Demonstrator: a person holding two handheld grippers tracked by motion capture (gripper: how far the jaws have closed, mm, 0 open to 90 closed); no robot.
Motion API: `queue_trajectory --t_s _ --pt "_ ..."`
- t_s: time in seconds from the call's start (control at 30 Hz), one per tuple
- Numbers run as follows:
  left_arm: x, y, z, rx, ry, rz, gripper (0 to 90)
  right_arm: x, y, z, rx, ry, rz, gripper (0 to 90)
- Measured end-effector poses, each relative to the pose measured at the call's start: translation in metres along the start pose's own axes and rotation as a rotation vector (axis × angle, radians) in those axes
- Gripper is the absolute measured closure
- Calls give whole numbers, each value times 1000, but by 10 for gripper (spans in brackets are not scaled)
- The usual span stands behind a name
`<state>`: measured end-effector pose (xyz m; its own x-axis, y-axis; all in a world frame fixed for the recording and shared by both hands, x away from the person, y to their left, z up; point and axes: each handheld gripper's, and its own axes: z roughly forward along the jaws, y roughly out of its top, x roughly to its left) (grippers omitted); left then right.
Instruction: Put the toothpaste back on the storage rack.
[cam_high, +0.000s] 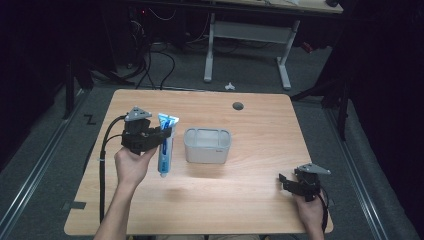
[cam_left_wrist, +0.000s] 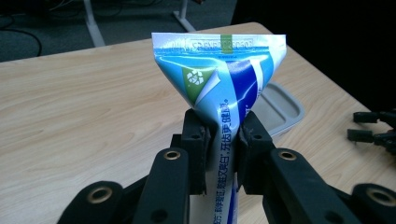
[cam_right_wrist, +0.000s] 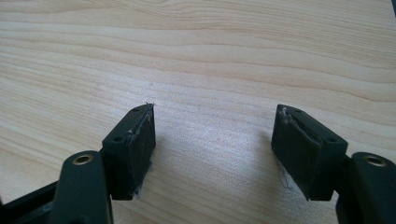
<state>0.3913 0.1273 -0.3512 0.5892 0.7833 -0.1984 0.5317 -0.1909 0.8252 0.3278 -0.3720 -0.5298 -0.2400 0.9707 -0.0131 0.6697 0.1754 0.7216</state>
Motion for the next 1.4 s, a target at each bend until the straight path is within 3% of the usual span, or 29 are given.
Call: queue_trajectory --t_s 0.13,0.6,0.87,1.4 --pt "-2 6 1 -22 -33 -14 765 0 0 0 0 0 -1 307" --pt "-16 33 9 -50 -67 18 767 0 0 0 0 3 -2 308" --pt "-26 50 24 -61 -92 30 767 1 0 0 0 5 -3 307" --pt "-37 73 49 -87 -102 32 767 1 0 0 1 8 -7 307"
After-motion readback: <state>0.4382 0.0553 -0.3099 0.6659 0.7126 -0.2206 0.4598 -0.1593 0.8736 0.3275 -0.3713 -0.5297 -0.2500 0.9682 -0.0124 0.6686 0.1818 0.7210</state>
